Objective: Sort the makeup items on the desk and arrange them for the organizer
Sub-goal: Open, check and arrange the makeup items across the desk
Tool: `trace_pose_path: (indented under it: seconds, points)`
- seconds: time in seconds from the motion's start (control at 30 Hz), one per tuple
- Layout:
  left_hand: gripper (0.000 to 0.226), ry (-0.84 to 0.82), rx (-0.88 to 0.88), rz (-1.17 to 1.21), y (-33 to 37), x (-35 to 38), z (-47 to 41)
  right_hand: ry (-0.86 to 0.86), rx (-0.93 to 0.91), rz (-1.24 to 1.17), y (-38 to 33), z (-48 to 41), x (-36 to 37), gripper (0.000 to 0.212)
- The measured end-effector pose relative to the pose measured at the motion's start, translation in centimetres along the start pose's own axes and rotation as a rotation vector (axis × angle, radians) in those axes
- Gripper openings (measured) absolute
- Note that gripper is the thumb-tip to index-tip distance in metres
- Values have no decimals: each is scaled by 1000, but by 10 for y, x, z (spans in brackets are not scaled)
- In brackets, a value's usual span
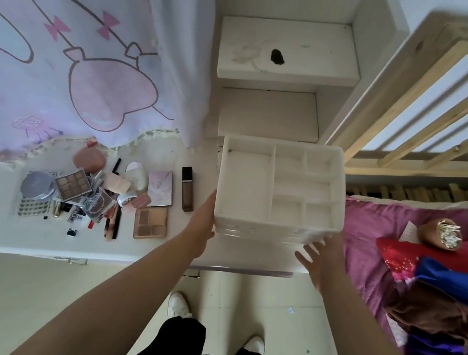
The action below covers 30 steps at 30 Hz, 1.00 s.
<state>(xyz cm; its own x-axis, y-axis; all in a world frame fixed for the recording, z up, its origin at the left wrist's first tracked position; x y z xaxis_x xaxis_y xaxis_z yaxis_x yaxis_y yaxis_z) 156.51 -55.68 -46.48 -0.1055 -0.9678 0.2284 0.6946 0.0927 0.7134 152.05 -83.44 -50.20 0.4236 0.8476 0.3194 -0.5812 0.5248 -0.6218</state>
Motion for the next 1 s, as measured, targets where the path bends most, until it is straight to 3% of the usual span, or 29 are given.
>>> trace_pose_path:
  seconds: [0.13,0.2,0.3,0.43,0.5,0.7,0.87,1.0]
  points:
    - [53,230,73,-642,1,-31,29,121,214,258,40,20,-8,31]
    - [57,336,75,-937,-5,-50,50,10,329,601,62,28,0,17]
    - [66,433,58,-1149,-16,-79,83,-249,340,1021,81,31,40,8]
    - [71,515,-52,-1243,-34,-116,131,-436,226,1150,102,39,104,15]
    - [72,556,-86,-1226,-36,-139,146,-462,180,1135,110,41,132,9]
    - [73,499,-129,-1257,-27,-215,137,-521,26,1176,126,34,212,26]
    - [75,388,-122,-1378,-7,-277,94,-410,-62,1235,139,12,262,46]
    - [86,292,-3,-1476,17,-321,58,-279,-160,1298,157,-7,311,55]
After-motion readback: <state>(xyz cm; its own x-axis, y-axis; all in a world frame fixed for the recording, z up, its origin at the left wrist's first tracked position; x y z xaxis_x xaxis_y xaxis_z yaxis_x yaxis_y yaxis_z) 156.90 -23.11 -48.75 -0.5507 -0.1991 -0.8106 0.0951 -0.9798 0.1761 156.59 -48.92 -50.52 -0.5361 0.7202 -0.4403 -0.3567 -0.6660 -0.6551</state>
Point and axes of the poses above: each hand's wrist, its own z-axis away from the middle knuckle, its own x-axis out of the palm, y = z × x, the point moved 8 cm from there along -z, towards the middle knuckle, and after that the axes turned 13 degrees about -y, right-handed, at the moved point
